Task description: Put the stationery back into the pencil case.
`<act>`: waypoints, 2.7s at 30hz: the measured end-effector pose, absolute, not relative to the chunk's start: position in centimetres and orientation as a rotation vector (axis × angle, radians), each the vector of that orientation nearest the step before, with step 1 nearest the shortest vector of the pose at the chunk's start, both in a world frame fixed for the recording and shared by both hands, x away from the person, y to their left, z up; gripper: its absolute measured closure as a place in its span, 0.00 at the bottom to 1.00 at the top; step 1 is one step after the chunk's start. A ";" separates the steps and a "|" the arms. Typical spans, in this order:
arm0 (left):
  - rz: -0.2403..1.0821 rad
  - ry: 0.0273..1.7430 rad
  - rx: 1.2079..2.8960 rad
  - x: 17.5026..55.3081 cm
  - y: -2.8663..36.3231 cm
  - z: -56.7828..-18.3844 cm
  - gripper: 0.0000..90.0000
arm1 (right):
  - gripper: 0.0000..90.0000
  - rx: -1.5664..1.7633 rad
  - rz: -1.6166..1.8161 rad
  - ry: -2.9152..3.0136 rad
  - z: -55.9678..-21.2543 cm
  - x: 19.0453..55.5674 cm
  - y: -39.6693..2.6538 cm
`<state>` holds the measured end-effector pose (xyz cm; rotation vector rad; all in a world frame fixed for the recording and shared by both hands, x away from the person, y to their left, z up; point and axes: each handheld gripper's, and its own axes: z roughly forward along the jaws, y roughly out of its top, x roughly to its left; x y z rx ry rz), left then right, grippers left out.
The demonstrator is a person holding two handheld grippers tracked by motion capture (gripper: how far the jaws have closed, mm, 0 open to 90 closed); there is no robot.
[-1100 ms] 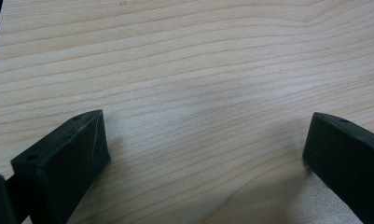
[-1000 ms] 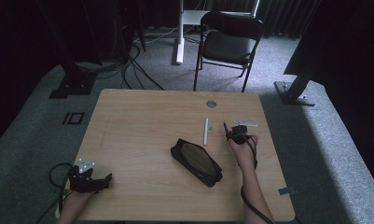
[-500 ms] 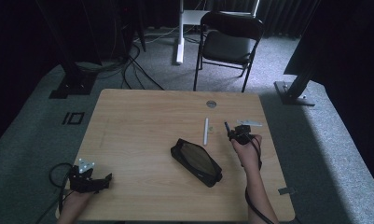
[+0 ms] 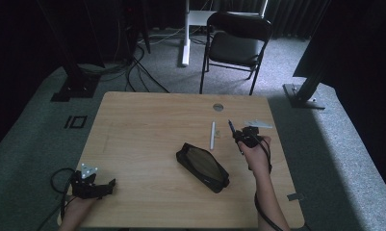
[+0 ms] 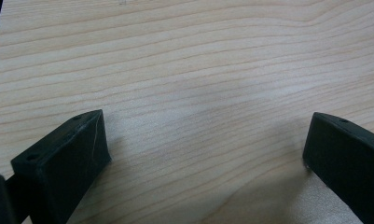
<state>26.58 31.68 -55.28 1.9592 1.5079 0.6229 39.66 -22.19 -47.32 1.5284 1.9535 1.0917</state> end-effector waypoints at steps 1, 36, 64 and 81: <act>0.623 1.508 1.959 26.6 31.7 -55.3 0.00 | 0.88 1.525 1.099 1.957 -47.2 39.6 -22.1; 0.624 1.507 1.960 26.6 31.7 -55.3 0.00 | 0.88 1.300 1.310 2.065 -43.3 35.7 -18.2; 0.624 1.506 1.962 26.6 31.7 -55.3 0.00 | 0.88 1.108 1.332 2.283 -44.0 33.7 -14.6; 0.623 1.508 1.958 26.6 31.7 -55.3 0.00 | 0.88 1.054 1.247 2.415 -45.5 33.6 -13.4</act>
